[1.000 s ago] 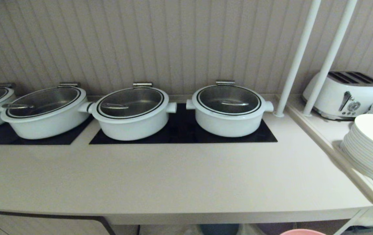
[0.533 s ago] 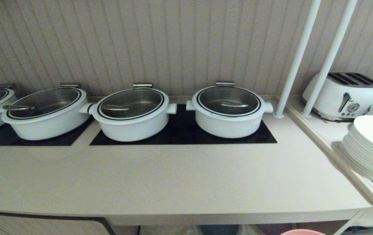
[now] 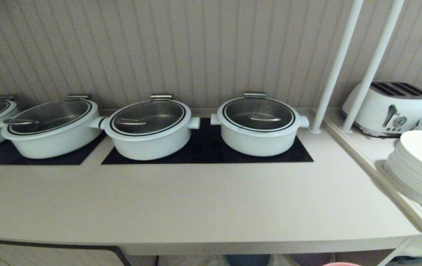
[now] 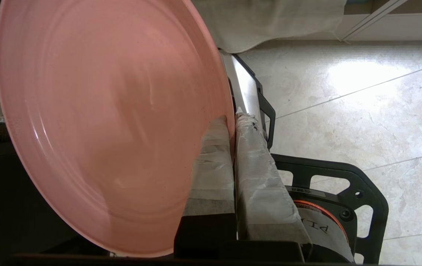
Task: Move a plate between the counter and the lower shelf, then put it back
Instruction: Put the plate
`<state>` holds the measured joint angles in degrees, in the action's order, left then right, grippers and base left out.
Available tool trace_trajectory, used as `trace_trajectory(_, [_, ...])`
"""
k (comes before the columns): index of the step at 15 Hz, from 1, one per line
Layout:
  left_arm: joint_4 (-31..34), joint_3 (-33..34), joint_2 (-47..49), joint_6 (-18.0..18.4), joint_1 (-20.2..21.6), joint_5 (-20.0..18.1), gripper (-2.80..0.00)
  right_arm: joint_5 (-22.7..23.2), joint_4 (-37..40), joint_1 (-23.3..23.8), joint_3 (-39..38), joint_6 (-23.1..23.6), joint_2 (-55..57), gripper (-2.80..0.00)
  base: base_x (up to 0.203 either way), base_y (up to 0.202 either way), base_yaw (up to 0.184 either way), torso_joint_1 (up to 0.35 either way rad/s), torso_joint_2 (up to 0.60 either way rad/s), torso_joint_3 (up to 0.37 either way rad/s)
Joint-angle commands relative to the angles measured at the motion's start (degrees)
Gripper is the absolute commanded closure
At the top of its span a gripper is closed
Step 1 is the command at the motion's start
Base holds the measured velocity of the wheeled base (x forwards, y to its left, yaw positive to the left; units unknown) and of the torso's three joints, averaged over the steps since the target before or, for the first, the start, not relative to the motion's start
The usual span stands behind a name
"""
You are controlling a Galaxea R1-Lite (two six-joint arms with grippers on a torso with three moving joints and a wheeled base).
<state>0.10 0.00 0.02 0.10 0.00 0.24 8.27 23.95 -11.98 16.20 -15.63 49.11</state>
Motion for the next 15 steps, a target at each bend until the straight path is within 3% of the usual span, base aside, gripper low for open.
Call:
trace_trajectory(1, [0.0, 0.0, 0.0, 0.0, 0.0, 0.0, 0.0, 0.1, 0.0, -0.1, 0.0, -0.1, 0.4, 0.0, 0.0, 0.0, 0.0, 0.0, 0.0, 0.0])
trace_trajectory(15, [0.0, 0.0, 0.0, 0.0, 0.0, 0.0, 0.0, 0.8, -0.3, 0.1, 1.5, 0.3, 1.9, 0.0, 0.0, 0.0, 0.0, 0.0, 0.0, 0.0])
